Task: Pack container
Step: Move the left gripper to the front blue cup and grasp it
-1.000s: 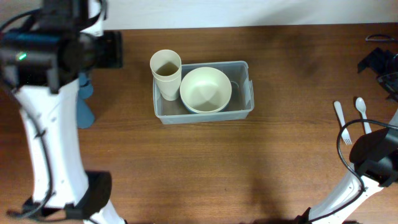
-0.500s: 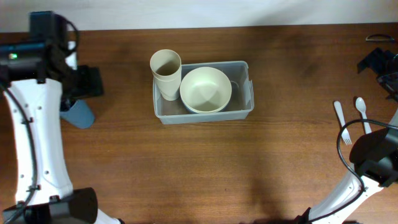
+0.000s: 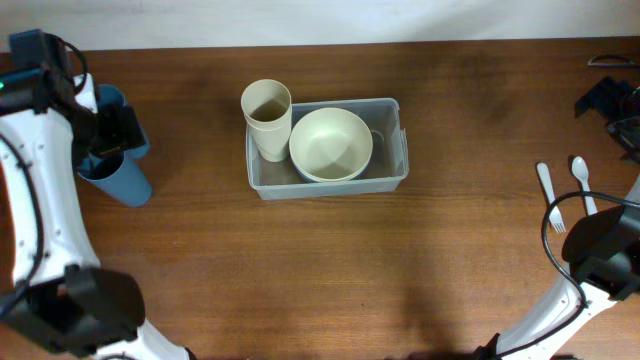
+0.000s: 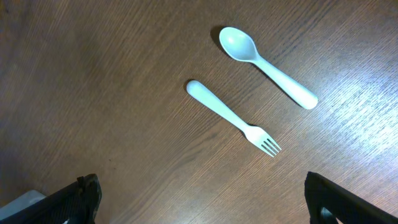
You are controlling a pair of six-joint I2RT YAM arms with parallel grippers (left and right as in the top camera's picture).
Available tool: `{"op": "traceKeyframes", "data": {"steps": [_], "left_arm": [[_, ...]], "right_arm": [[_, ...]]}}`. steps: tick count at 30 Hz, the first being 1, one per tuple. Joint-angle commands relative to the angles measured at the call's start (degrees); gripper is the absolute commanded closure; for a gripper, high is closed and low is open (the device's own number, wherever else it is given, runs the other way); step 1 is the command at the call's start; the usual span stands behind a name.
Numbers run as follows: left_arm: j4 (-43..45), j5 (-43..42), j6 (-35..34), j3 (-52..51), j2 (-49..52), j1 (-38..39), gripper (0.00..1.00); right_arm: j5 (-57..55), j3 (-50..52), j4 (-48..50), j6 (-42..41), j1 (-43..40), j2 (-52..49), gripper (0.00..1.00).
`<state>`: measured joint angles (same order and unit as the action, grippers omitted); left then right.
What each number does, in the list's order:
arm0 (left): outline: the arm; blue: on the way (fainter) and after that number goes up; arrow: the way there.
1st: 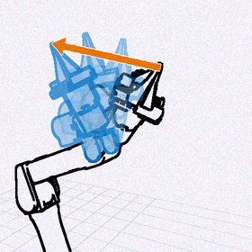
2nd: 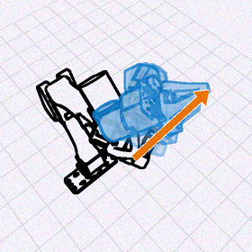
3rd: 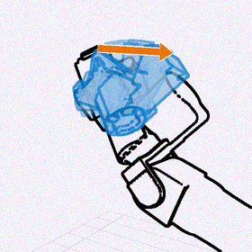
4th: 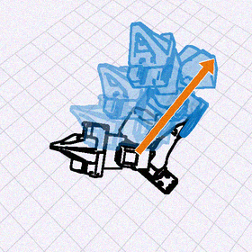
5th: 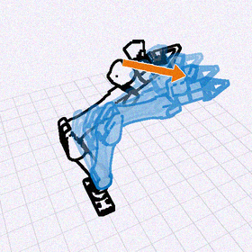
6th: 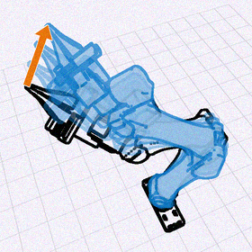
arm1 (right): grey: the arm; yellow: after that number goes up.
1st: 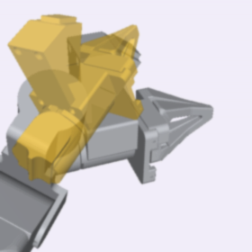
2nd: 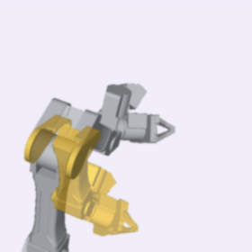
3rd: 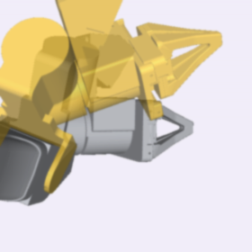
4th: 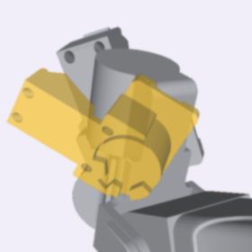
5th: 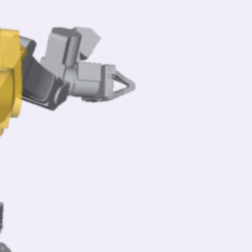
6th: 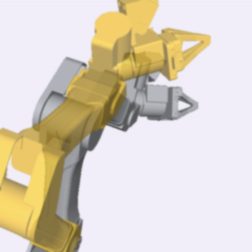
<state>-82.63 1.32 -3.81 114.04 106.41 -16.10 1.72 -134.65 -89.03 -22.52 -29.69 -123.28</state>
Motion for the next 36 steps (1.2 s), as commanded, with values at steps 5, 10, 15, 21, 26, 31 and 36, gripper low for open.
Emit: {"op": "traceKeyframes", "data": {"steps": [5, 10, 15, 21, 26, 31, 36], "left_arm": [[0.7, -1.8, 1.7, -0.7, 8.2, 0.0, 0.04], [0.8, -1.8, 1.7, -0.7, 11.8, 0.0, 0.11], [0.6, -1.8, 1.7, -0.7, 13.6, 0.0, 0.11], [0.6, -1.8, 1.7, -0.7, 14.6, 0.0, 0.45], [0.6, -1.8, 1.7, -0.7, 14.6, 0.0, 0.84], [0.6, -1.8, 1.7, -0.6, 14.5, 0.0, 0.98], [-0.3, -1.8, 1.7, -0.2, 14.5, 0.0, 0.98]], "right_arm": [[-0.3, 0.4, 0.1, -0.5, 0.1, 0.0, 0.01], [-0.3, 0.4, 0.1, -0.5, 0.1, 0.0, 0.01], [-0.3, 0.4, 0.1, -0.5, 0.1, 0.0, 0.01], [-0.3, 0.4, 0.1, -0.5, 0.1, 0.0, 0.01], [-0.3, 0.4, 0.1, -0.5, 0.1, 0.0, 0.01], [-0.3, 0.4, 0.1, -0.5, 0.1, 0.0, 0.01], [-0.3, 0.4, 0.1, -0.5, 0.1, 0.0, 0.01]]}}
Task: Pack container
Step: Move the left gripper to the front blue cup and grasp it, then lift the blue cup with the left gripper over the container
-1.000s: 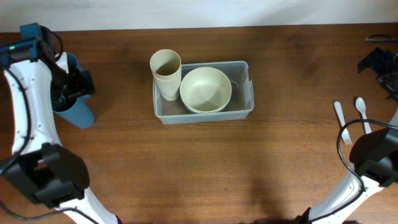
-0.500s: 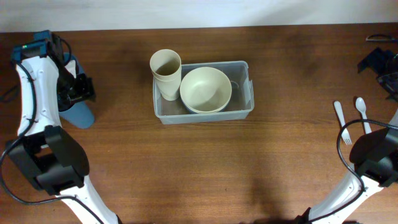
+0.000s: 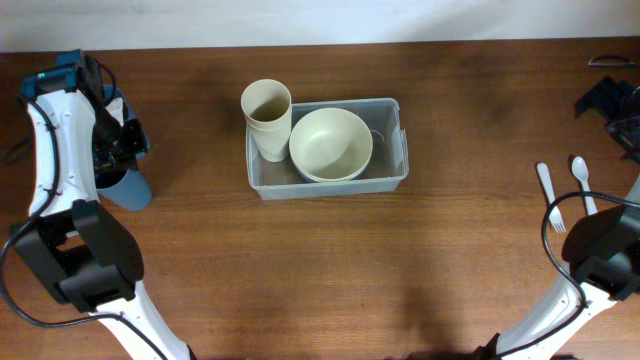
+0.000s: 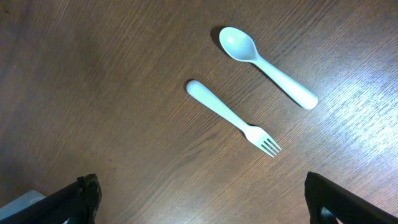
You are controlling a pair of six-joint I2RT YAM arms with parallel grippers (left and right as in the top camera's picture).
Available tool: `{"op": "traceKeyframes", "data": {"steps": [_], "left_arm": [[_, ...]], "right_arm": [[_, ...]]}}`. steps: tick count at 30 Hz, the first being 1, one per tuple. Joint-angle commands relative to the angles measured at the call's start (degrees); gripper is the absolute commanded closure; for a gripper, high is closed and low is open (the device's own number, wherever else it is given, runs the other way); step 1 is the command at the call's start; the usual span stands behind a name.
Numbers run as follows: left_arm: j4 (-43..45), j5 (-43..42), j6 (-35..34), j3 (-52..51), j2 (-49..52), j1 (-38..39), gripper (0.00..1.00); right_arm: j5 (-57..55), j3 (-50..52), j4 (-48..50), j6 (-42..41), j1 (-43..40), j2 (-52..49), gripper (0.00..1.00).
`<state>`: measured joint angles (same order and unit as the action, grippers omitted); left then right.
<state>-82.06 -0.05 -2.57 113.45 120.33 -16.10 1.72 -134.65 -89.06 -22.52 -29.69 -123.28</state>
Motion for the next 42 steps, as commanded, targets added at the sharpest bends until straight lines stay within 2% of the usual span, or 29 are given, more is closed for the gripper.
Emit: {"op": "traceKeyframes", "data": {"steps": [1, 4, 9, 12, 15, 23, 29, 33, 42], "left_arm": [[-1.6, -0.6, 0.4, 0.9, 0.6, 0.0, 0.98], [-5.5, -1.4, 0.4, 3.5, 0.5, 0.0, 0.98], [-14.7, -4.9, 0.5, 13.7, 0.5, 0.0, 0.98], [-14.7, -11.1, 0.6, 17.7, -2.6, 0.6, 0.99], [-14.7, -12.7, 0.8, 20.8, -7.2, 2.8, 0.99], [-14.1, -12.6, 0.9, 21.1, -18.1, 17.1, 0.98], [-12.3, -11.6, 0.8, 21.0, -19.3, 27.0, 0.99], [-12.3, -8.7, -0.5, 20.5, -18.1, 29.8, 0.98], [-12.9, -9.6, -1.1, 20.5, -11.3, 32.9, 0.98]], "right_arm": [[-0.3, 0.4, 0.1, -0.5, 0.1, 0.0, 0.01], [-0.3, 0.4, 0.1, -0.5, 0.1, 0.0, 0.01], [-0.3, 0.4, 0.1, -0.5, 0.1, 0.0, 0.01], [-0.3, 0.4, 0.1, -0.5, 0.1, 0.0, 0.01], [-0.3, 0.4, 0.1, -0.5, 0.1, 0.0, 0.01], [-0.3, 0.4, 0.1, -0.5, 0.1, 0.0, 0.01], [-0.3, 0.4, 0.1, -0.5, 0.1, 0.0, 0.01], [-0.3, 0.4, 0.1, -0.5, 0.1, 0.0, 0.01], [-0.3, 0.4, 0.1, -0.5, 0.1, 0.0, 0.01]]}}
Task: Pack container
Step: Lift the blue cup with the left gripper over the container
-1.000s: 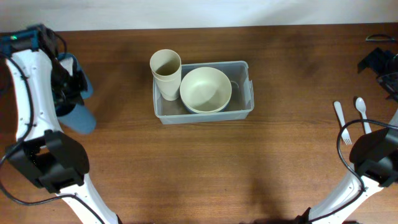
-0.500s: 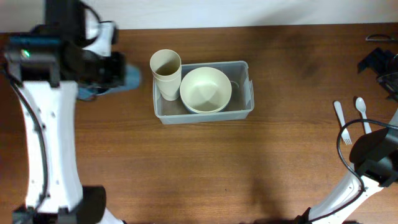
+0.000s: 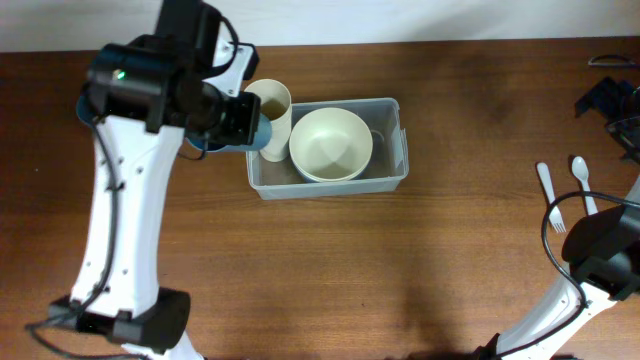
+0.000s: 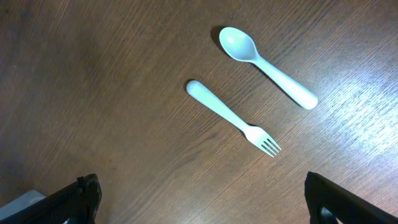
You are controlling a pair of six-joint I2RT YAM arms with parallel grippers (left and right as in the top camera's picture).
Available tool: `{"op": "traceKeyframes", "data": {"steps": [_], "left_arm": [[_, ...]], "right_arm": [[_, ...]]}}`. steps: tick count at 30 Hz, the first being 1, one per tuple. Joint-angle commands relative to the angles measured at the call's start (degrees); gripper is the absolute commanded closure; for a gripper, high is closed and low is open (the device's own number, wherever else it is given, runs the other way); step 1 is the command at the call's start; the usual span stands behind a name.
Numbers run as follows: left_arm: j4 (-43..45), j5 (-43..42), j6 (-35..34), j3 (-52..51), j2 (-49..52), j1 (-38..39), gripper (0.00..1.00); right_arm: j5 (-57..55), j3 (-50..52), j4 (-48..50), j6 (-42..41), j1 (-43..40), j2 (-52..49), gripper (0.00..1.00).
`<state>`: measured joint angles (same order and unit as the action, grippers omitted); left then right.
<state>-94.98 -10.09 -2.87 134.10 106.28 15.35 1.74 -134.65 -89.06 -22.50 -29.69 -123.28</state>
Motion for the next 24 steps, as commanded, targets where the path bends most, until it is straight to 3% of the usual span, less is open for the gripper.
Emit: {"op": "traceKeyframes", "data": {"steps": [1, 10, 24], "left_arm": [[0.0, 0.4, -0.8, -0.2, 3.7, 1.8, 0.98], [0.0, 0.4, -0.8, -0.2, 8.8, 3.4, 0.98], [-1.7, 0.4, -0.8, 0.0, 6.8, 3.4, 0.99]], "right_arm": [[-0.3, 0.4, 0.1, -0.5, 0.1, 0.0, 0.01], [-0.3, 0.4, 0.1, -0.5, 0.1, 0.0, 0.01], [-0.3, 0.4, 0.1, -0.5, 0.1, 0.0, 0.01]]}}
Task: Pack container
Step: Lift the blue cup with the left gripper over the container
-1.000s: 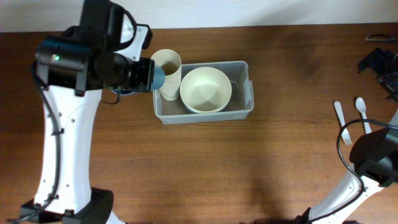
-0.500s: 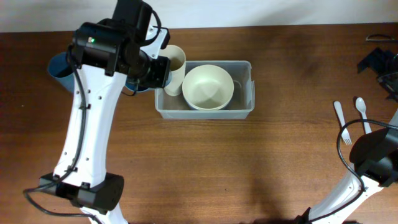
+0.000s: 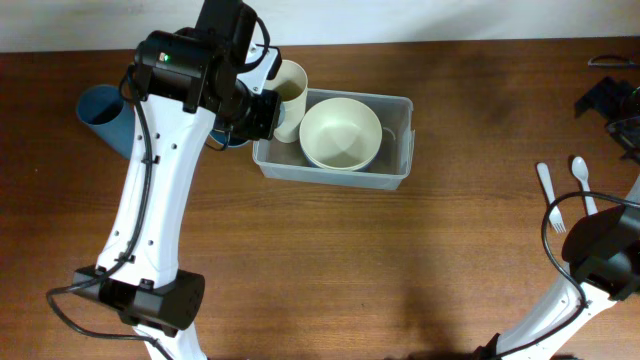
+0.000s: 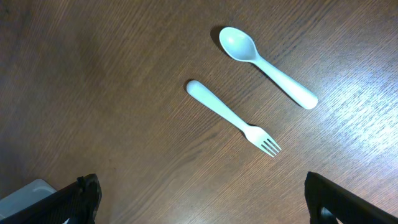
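Observation:
The clear plastic container sits mid-table, slightly askew, with a cream bowl inside. A cream cup stands at its far left corner. My left gripper hangs over the container's left end, shut on a blue cup that is mostly hidden beneath it. A second blue cup stands at the far left. My right gripper is open above bare wood, with the white fork and white spoon lying ahead of its fingertips.
In the overhead view the fork and spoon lie by the right edge, beside the right arm's base. Black gear sits at the far right corner. A corner of the container shows in the right wrist view.
My left gripper has moved right and farther back with the blue cup, up to the container's left end. The container has shifted right and turned slightly. The right arm has not moved.
My left gripper was at the blue cups on the far left, and stayed there at the following moment. Then it held one blue cup beside the cream cup. Now it is at the container's left end, and the container has shifted. My right gripper stayed open throughout.

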You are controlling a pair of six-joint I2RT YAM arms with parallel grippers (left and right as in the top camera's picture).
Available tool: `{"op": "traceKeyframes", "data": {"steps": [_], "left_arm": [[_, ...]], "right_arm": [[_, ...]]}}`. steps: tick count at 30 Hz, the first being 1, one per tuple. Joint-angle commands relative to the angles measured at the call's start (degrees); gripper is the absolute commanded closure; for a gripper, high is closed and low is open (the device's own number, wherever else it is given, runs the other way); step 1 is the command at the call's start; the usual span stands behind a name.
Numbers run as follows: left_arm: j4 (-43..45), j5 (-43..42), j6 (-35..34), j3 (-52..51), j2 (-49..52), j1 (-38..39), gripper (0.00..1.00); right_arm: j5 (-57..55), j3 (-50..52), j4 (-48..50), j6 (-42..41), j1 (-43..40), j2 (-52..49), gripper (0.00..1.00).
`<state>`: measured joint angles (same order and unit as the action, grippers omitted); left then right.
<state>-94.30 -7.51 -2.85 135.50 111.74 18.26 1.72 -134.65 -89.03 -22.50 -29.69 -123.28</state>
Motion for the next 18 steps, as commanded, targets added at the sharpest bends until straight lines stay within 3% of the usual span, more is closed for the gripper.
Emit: {"op": "traceKeyframes", "data": {"steps": [1, 18], "left_arm": [[-2.4, -2.5, -0.8, -1.4, 1.1, 0.5, 0.98], [0.7, -3.6, -0.5, -1.4, -1.1, 0.4, 0.98]], "right_arm": [[-0.3, 0.4, 0.1, -0.5, 0.1, 0.0, 0.01], [-0.3, 0.4, 0.1, -0.5, 0.1, 0.0, 0.01]]}}
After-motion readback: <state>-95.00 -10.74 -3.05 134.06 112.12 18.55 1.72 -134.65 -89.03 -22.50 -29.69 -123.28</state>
